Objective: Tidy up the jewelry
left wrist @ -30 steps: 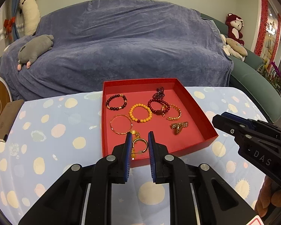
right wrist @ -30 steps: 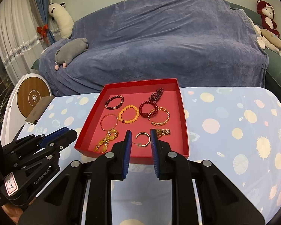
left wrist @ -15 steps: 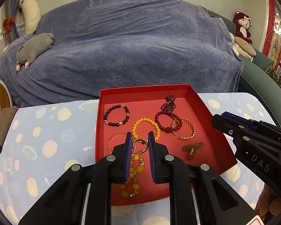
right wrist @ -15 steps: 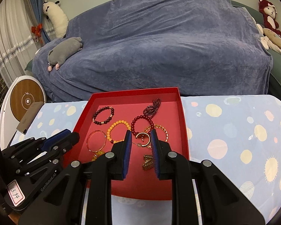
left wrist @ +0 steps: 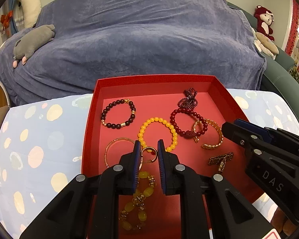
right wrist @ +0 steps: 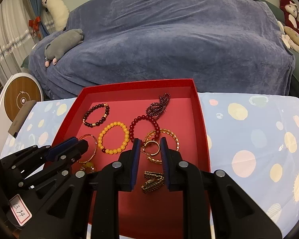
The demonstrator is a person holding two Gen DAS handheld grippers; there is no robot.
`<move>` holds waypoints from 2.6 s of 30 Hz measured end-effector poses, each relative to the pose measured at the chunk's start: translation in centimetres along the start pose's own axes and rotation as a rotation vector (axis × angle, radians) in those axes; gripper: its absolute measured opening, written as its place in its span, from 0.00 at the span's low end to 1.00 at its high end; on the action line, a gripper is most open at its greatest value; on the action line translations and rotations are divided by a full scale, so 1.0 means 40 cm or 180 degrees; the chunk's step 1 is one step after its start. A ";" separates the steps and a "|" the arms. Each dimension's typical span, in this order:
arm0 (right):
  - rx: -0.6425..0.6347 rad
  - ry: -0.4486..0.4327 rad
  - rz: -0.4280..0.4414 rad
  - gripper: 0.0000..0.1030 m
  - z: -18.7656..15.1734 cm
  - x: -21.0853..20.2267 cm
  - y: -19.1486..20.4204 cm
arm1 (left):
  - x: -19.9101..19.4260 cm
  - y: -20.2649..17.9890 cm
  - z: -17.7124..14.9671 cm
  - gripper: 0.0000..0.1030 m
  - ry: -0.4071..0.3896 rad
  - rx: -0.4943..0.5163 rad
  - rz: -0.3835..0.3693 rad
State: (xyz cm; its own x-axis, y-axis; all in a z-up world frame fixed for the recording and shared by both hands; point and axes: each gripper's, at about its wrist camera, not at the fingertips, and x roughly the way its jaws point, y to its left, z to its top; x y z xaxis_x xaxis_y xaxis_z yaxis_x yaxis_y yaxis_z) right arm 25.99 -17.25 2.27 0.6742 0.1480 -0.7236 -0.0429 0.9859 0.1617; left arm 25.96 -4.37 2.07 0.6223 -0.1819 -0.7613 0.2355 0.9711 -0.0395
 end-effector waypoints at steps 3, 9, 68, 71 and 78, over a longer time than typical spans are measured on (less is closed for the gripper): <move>-0.0021 0.0042 -0.0009 0.19 -0.005 0.021 0.001 | 0.016 -0.001 0.000 0.14 0.0027 -0.0013 -0.0010; -0.0037 0.0096 -0.0053 0.20 -0.016 0.047 0.002 | 0.035 -0.004 -0.012 0.16 0.0065 -0.0009 0.0008; 0.0238 -0.0211 -0.0336 0.92 -0.165 -0.250 0.027 | -0.252 0.017 -0.163 0.76 -0.0140 -0.0029 0.0376; 0.0193 -0.0245 -0.0362 0.92 -0.167 -0.253 0.033 | -0.248 0.017 -0.162 0.76 -0.0121 -0.0032 0.0379; 0.0095 -0.0271 -0.0400 0.92 -0.171 -0.255 0.047 | -0.248 0.022 -0.163 0.76 -0.0117 -0.0067 0.0397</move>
State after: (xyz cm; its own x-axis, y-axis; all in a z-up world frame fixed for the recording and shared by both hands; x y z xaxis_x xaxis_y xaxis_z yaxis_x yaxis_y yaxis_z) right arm 14.00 -16.35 5.37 0.7330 0.0150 -0.6801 0.0670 0.9933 0.0941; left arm 15.13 -0.68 5.37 0.6729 -0.0647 -0.7369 0.1391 0.9895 0.0401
